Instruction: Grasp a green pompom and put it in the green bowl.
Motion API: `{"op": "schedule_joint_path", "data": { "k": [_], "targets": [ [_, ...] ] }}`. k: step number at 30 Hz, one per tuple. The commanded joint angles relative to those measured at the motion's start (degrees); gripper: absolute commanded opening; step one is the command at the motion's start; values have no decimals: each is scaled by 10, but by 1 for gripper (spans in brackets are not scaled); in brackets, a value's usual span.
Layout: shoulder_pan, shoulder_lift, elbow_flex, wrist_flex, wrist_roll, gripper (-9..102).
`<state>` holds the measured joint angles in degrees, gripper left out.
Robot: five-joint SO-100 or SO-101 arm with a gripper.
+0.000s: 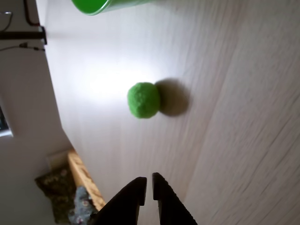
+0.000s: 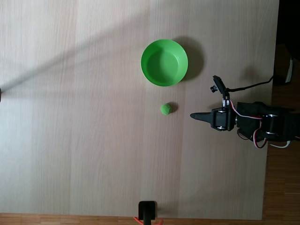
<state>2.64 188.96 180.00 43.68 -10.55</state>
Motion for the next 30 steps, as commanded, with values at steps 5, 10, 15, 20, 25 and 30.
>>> {"op": "schedule_joint_path", "data": {
  "k": [5, 10, 15, 20, 25, 30],
  "targets": [
    [-5, 30, 2, -10, 2, 0],
    [-4, 4, -3, -10, 2, 0],
    [1, -125, -54, -10, 3, 0],
    [2, -321, -165, -5, 3, 0],
    [3, -465, -285, -2, -3, 0],
    [11, -592, -413, -4, -4, 0]
  ]
}}
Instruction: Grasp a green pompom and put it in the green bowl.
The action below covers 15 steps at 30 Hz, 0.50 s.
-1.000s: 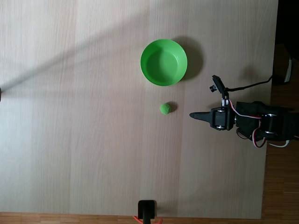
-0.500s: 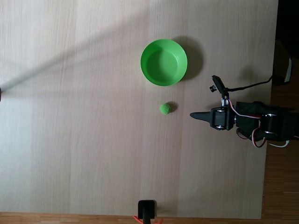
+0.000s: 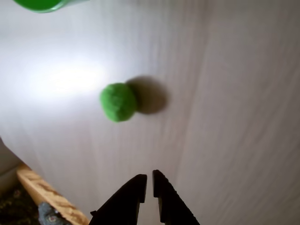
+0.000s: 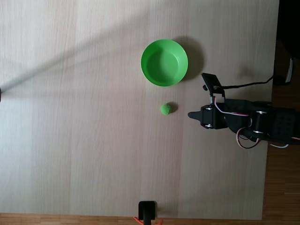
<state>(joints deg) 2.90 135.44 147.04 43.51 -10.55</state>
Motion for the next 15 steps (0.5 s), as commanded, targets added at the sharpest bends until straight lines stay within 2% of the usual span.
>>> {"op": "schedule_joint_path", "data": {
  "k": [1, 6, 15],
  "targets": [
    [11, -81, -110, 0, -4, 0],
    [37, -180, -219, 19, -4, 0],
    [41, -290, -360, 141, -4, 0]
  ]
}}
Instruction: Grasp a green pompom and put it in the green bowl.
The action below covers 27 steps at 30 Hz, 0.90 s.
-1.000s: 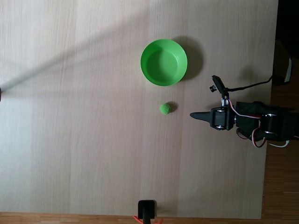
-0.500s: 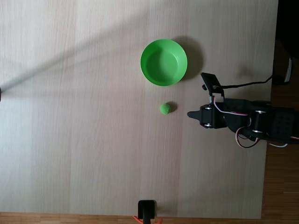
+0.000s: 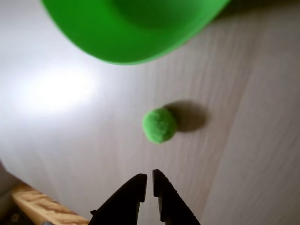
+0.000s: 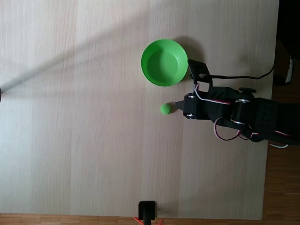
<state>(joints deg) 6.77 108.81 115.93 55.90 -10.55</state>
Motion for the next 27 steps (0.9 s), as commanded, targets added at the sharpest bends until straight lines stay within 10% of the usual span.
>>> {"op": "schedule_joint_path", "data": {
  "k": [1, 27],
  "targets": [
    [3, -41, -60, 24, -4, 0],
    [-39, -239, -115, 27, -2, 25]
  ]
}}
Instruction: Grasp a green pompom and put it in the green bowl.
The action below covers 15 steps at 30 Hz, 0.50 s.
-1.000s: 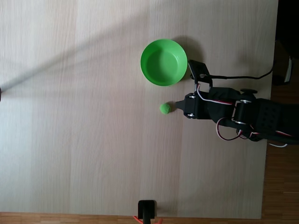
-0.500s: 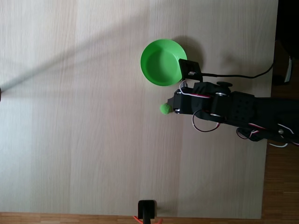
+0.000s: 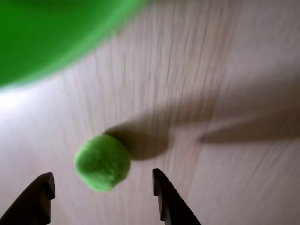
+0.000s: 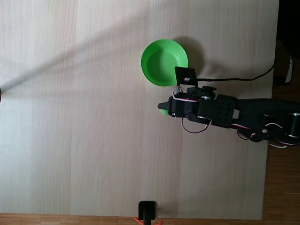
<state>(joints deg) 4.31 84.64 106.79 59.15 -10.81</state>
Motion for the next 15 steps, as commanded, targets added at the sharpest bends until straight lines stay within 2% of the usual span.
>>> {"op": "schedule_joint_path", "data": {
  "k": [1, 15],
  "targets": [
    [-16, 2, -25, -5, 2, 25],
    [6, -51, -71, -4, -1, 25]
  ]
}}
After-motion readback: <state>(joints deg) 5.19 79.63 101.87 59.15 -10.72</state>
